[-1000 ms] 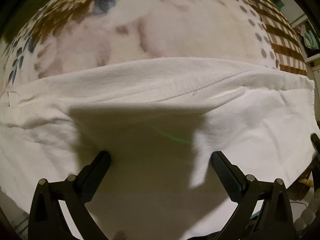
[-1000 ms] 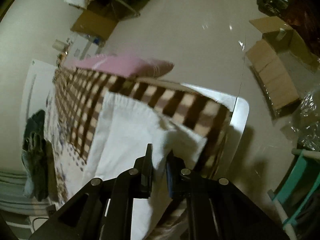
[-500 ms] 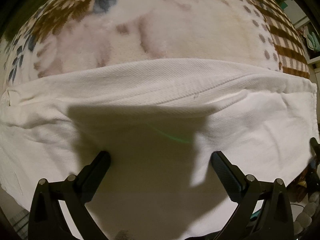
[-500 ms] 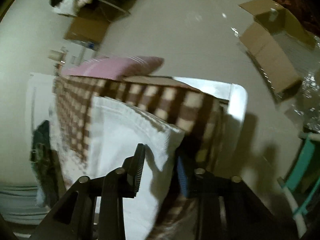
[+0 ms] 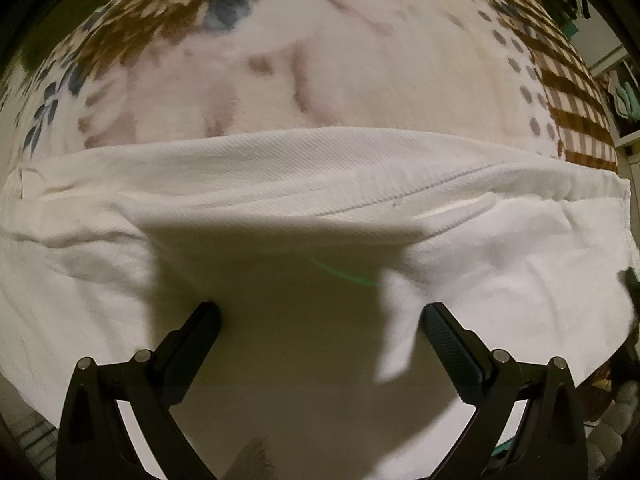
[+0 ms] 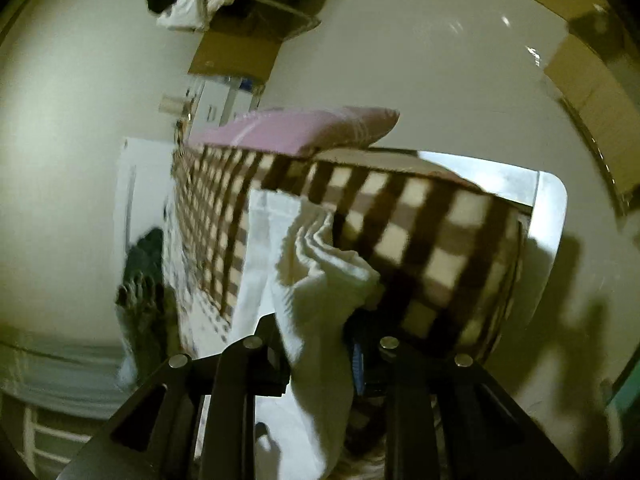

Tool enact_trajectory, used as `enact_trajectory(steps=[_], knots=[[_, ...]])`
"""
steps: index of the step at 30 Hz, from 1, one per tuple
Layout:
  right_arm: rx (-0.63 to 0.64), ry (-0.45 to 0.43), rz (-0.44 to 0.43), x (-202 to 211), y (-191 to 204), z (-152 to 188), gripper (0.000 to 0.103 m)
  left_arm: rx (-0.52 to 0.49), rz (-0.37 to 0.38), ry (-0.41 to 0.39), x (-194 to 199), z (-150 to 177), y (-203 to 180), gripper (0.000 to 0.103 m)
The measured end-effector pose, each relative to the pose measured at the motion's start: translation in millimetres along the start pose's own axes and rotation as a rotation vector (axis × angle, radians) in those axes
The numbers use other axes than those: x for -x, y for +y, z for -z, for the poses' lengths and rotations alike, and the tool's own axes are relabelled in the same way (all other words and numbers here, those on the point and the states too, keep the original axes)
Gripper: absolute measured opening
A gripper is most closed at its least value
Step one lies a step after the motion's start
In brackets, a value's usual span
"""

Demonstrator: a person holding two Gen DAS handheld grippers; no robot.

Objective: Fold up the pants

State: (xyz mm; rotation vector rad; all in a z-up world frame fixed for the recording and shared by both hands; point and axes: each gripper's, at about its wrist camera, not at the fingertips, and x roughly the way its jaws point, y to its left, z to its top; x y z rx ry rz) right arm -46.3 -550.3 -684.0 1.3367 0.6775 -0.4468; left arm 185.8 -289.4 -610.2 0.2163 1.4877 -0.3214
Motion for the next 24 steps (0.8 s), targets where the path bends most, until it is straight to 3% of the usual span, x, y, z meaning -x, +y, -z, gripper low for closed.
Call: enact_trajectory(steps=[3, 4, 5, 6, 12, 19, 24], knots=[[-0.021, -0.014, -0.056, -11, -1, -5, 0.028, 0.013, -0.002, -0.014, 0, 1, 0, 0.103], [-0.016, -0.012, -0.039, -13, 4, -8, 0.027, 0.014, -0.001, -0.015, 1, 2, 1, 0.103], [-0.001, -0.017, -0.017, -12, 8, -9, 0.016, 0.013, 0.0, -0.009, 2, 1, 3, 0.103], [0.037, -0.027, 0.022, -10, 19, -8, 0.012, 0.011, 0.002, -0.003, 2, -2, 2, 0.103], [0.253, -0.087, 0.134, 22, 92, 18, 0.009, 0.031, 0.059, -0.016, 24, -10, 20, 0.103], [0.434, -0.061, 0.107, 32, 197, 99, 0.009, 0.143, 0.142, -0.056, 72, 7, 97, 0.103], [0.59, 0.015, 0.107, 9, 260, 180, 0.009, 0.211, 0.087, -0.053, 91, 37, 187, 0.103]])
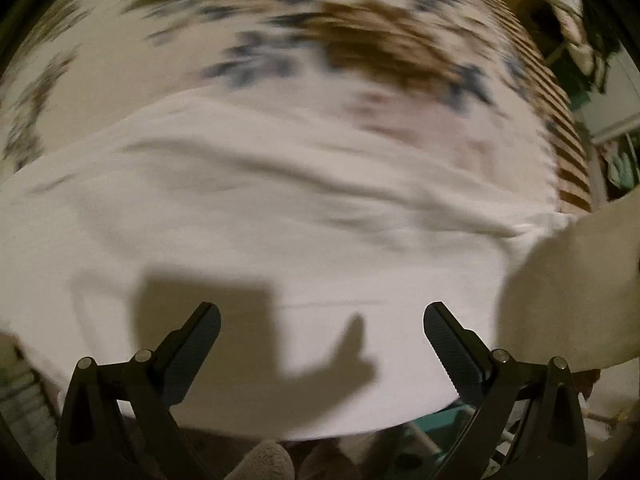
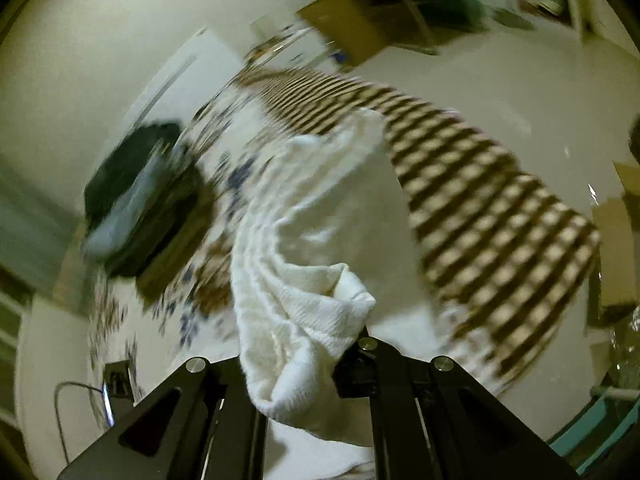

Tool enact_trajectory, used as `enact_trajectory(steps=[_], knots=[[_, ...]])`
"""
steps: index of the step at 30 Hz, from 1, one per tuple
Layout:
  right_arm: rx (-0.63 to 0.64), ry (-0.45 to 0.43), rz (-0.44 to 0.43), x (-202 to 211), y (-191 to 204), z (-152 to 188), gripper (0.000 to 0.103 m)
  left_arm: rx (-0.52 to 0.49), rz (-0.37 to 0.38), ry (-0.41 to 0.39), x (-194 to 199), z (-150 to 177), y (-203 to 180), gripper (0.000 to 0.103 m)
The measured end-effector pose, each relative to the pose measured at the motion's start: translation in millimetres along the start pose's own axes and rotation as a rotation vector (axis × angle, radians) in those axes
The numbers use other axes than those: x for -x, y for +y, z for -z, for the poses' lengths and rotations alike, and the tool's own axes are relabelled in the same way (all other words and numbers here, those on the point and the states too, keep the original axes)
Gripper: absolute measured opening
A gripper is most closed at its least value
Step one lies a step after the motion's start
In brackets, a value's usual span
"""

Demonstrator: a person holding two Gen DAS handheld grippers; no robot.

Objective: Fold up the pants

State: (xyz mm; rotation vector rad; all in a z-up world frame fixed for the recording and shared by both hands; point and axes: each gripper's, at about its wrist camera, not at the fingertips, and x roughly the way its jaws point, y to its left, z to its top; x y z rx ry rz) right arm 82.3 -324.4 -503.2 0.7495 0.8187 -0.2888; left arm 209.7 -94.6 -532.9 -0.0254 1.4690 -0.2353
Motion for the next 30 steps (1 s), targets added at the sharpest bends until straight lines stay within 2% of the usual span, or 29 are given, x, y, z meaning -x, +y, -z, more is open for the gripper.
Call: enact_trajectory(steps=[5, 10, 13, 16, 18, 19, 20, 22, 24, 26, 30], knots=[[0.129, 0.121, -0.02, -47, 93, 61, 0.009, 0.098, -0.009, -0.027, 27, 11, 93, 0.103], [0.257, 0.266, -0.042, -105, 167, 147, 0.008, 0.133, -0.042, -0.052, 37, 26, 158, 0.103], [0.353, 0.341, 0.009, -140, 198, 192, 0.009, 0.165, -0.049, -0.067, 40, 27, 192, 0.103], [0.399, 0.429, 0.075, -164, 208, 211, 0.017, 0.191, -0.041, -0.075, 43, 29, 212, 0.103], [0.384, 0.487, 0.057, -166, 206, 208, 0.023, 0.213, -0.019, -0.081, 46, 28, 222, 0.103], [0.352, 0.512, 0.002, -159, 200, 201, 0.033, 0.224, 0.0, -0.084, 47, 26, 223, 0.103], [0.32, 0.52, -0.036, -151, 196, 194, 0.054, 0.231, 0.019, -0.087, 47, 24, 221, 0.103], [0.261, 0.516, -0.091, -132, 183, 181, 0.078, 0.234, 0.077, -0.087, 49, 21, 221, 0.103], [0.233, 0.485, -0.095, -109, 169, 165, 0.078, 0.219, 0.132, -0.073, 43, 15, 205, 0.103], [0.227, 0.456, -0.044, -93, 153, 151, 0.078, 0.194, 0.161, -0.055, 33, 9, 183, 0.103], [0.193, 0.436, 0.096, -84, 115, 130, 0.078, 0.109, 0.145, 0.0, 1, 3, 143, 0.102]])
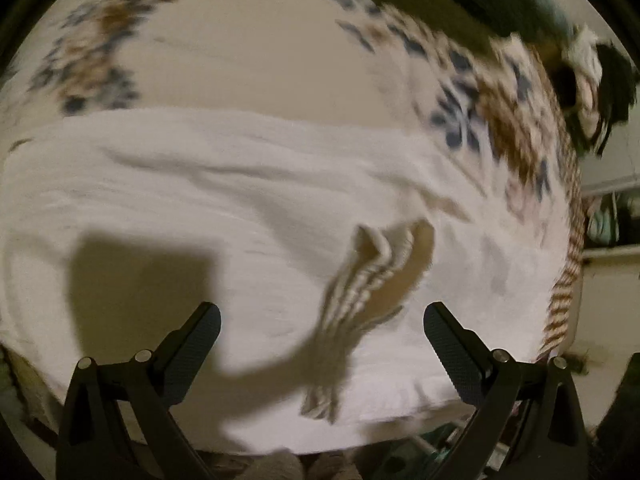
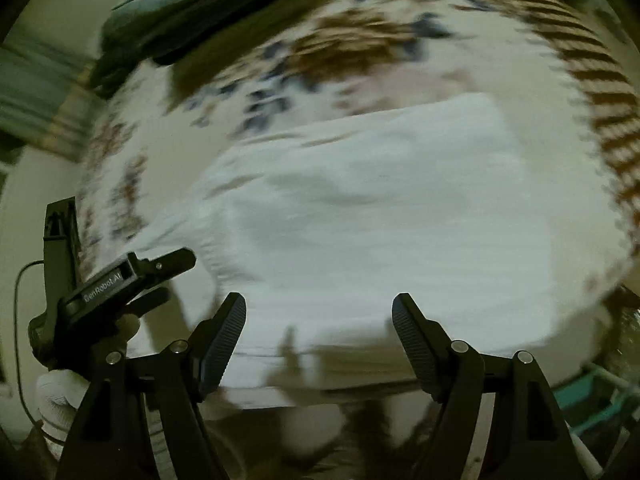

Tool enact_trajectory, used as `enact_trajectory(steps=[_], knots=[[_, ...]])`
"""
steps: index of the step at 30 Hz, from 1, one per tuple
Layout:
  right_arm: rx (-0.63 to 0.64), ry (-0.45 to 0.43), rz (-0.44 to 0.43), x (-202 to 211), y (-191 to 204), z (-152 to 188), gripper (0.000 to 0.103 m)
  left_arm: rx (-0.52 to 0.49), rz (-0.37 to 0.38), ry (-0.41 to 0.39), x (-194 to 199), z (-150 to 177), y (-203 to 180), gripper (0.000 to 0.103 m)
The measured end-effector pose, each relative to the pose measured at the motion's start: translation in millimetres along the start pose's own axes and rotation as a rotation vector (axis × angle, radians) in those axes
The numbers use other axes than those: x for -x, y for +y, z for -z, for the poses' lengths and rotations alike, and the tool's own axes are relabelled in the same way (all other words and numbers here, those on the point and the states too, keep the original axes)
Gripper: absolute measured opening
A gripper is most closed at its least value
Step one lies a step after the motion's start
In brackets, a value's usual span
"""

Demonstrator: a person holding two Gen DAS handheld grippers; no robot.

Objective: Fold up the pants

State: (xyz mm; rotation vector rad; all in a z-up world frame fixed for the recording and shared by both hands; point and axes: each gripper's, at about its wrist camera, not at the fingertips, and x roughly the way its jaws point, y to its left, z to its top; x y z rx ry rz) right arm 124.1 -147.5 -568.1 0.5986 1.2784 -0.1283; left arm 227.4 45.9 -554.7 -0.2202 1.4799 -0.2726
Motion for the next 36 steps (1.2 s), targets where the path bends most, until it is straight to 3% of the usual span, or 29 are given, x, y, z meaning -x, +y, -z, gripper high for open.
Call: enact_trajectory(steps=[1, 3, 4, 7, 10, 11, 16, 22, 24, 25, 26, 28, 31, 33, 36], knots=[[-0.02, 0.006, 0.025, -2, -10, -4, 0.078, -0.016, -0.007, 0.003, -6, 1, -6, 0.096], [-0.038, 0.013, 0.078, -6, -23, -11, 0.078, -0.073, -0.049, -0.011, -14, 6, -20, 0.061], [-0.044, 0.016, 0.112, -11, -28, -14, 0.078, -0.109, -0.064, -0.02, -18, 7, -28, 0.028], [-0.048, 0.047, 0.229, -21, -37, -17, 0.079, -0.204, -0.097, -0.062, -18, 15, -43, 0.008], [-0.028, 0.084, 0.317, -35, -36, -21, 0.096, -0.184, -0.059, -0.088, -1, 22, -35, 0.007], [-0.022, 0.083, 0.332, -37, -34, -21, 0.098, -0.182, -0.053, -0.095, 5, 25, -34, 0.007], [0.013, 0.096, 0.371, -49, -23, -23, 0.098, -0.165, -0.075, -0.082, 6, 32, -20, 0.007], [0.056, 0.087, 0.357, -49, -6, -28, 0.099, -0.076, -0.026, -0.019, -5, 16, -12, 0.012], [0.057, 0.091, 0.341, -47, -2, -29, 0.099, -0.021, 0.006, -0.034, 13, 19, -7, 0.024], [0.056, 0.093, 0.335, -43, -4, -29, 0.099, 0.006, 0.021, -0.054, 25, 22, -2, 0.04], [0.057, 0.097, 0.324, -46, 1, -30, 0.098, 0.04, 0.054, -0.076, 38, 27, 7, 0.056], [0.065, 0.109, 0.303, -45, 8, -29, 0.098, 0.123, 0.112, -0.135, 65, 39, 31, 0.067], [0.099, 0.125, 0.288, -43, 22, -25, 0.098, 0.313, 0.124, -0.227, 97, 62, 91, 0.068], [0.13, 0.134, 0.287, -45, 33, -23, 0.099, 0.503, 0.115, -0.285, 108, 82, 145, 0.068], [0.174, 0.153, 0.305, -54, 48, -20, 0.099, 0.74, 0.143, -0.296, 96, 107, 209, 0.066]])
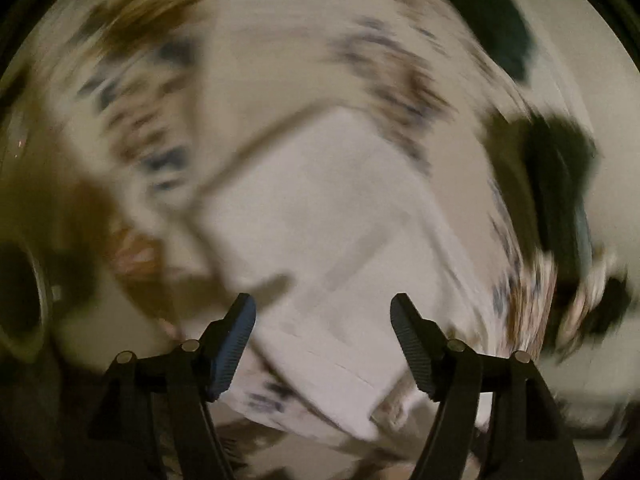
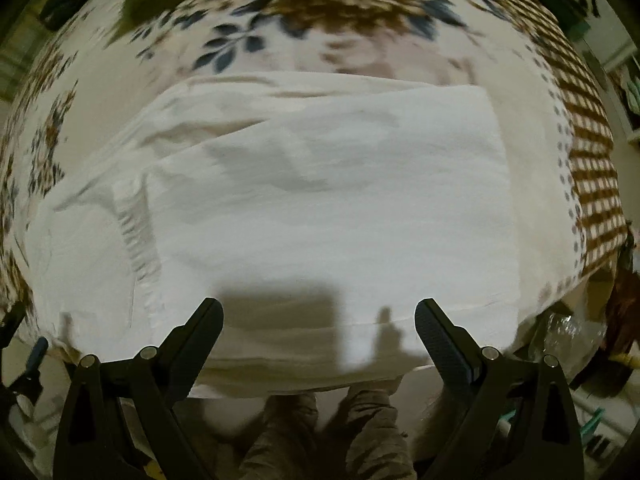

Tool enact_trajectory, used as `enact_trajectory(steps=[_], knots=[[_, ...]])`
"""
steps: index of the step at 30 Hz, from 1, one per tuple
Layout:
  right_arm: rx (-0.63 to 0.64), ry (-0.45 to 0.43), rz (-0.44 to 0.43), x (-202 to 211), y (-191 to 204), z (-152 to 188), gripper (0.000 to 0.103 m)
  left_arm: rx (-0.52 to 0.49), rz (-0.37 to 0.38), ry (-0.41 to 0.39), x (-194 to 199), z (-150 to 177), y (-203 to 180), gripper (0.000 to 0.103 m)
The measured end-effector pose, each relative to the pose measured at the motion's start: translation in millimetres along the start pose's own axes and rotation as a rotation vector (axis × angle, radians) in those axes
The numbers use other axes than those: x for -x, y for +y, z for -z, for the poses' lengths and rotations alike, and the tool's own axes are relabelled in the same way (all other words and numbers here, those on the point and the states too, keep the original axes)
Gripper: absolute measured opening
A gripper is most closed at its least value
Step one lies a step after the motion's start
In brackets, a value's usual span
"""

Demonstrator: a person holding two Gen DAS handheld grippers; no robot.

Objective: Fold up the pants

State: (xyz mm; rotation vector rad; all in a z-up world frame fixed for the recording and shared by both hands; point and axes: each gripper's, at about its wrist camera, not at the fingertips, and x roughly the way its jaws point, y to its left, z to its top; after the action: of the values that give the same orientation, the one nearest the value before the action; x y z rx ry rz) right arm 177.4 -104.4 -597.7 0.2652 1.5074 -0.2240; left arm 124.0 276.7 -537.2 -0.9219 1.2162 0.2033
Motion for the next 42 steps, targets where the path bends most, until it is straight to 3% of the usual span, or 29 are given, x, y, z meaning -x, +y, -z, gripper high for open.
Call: enact_trajectory(steps=[3, 6, 16, 18, 19, 27, 31, 37, 42], knots=[[0.011, 0.026, -0.004, -8, 11, -3, 0.099, 0.125, 0.028, 0.06, -23, -2, 30, 0.064], [0.025, 0.03, -0.004, -11, 26, -8, 0.099, 0.173, 0.072, 0.084, -45, 2, 34, 0.064], [0.033, 0.041, -0.001, -24, 34, -13, 0.099, 0.184, 0.187, -0.056, -67, -29, 24, 0.063], [0.031, 0.041, 0.004, -30, 28, -5, 0.099, 0.168, 0.161, -0.083, -62, -31, 20, 0.036], [0.032, 0.039, 0.005, -30, 26, -4, 0.099, 0.163, 0.158, -0.105, -58, -29, 18, 0.017], [0.019, 0.017, 0.003, -39, -2, 19, 0.099, -0.111, 0.133, -0.258, 4, -2, -42, 0.014], [-0.016, -0.002, -0.027, -36, -35, 31, 0.099, -0.253, 0.185, -0.274, 34, 23, -96, 0.014], [-0.081, -0.032, -0.038, -19, -101, 47, 0.098, -0.507, 0.264, -0.203, 37, 92, -193, 0.014], [-0.117, -0.071, -0.03, -1, -167, 59, 0.098, -0.699, 0.249, -0.075, -12, 168, -252, 0.014]])
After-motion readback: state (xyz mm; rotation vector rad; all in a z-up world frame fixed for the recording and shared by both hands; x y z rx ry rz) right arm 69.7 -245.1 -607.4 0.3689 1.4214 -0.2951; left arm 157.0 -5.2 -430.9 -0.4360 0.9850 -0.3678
